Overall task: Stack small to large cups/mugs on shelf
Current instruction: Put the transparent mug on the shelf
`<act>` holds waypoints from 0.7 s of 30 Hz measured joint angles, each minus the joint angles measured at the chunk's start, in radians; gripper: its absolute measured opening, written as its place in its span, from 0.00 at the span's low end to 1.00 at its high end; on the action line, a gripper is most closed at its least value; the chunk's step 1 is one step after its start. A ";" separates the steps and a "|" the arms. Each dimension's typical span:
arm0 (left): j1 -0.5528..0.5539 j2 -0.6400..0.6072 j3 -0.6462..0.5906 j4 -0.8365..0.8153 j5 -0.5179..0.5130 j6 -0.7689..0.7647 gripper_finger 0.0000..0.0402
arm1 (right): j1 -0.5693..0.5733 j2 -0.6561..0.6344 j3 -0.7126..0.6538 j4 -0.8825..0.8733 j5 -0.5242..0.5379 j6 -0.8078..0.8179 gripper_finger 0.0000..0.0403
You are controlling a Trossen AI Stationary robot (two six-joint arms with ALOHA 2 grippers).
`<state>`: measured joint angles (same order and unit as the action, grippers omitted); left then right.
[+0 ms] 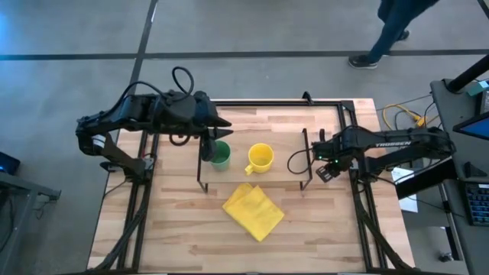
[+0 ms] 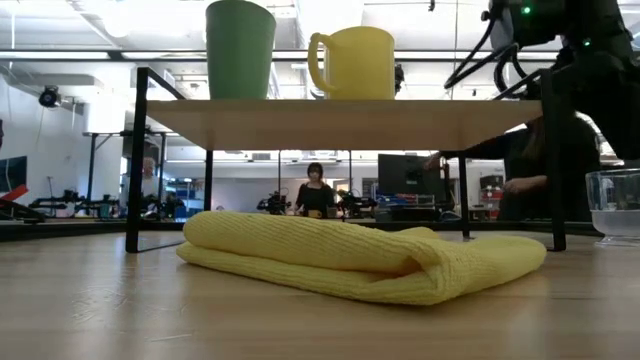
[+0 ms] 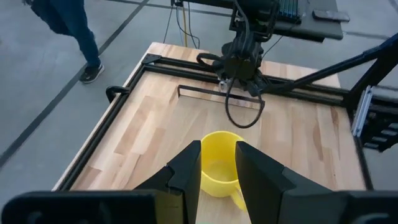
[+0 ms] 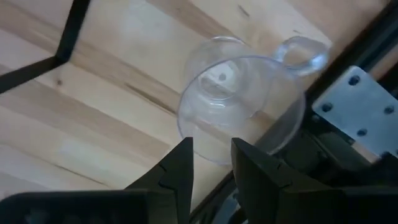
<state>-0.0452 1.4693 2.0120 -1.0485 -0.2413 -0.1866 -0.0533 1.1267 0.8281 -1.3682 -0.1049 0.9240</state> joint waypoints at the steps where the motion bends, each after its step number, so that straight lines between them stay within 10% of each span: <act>1: 0.000 0.000 -0.003 0.000 0.000 0.013 0.21 | 0.008 0.000 -0.010 0.015 -0.001 0.000 0.25; 21: 0.000 0.000 -0.009 0.000 0.000 0.036 0.21 | 0.113 0.001 -0.033 0.142 0.056 -0.050 0.25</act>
<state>-0.0452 1.4693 2.0026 -1.0485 -0.2413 -0.1501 0.0597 1.1275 0.7955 -1.2258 -0.0488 0.8737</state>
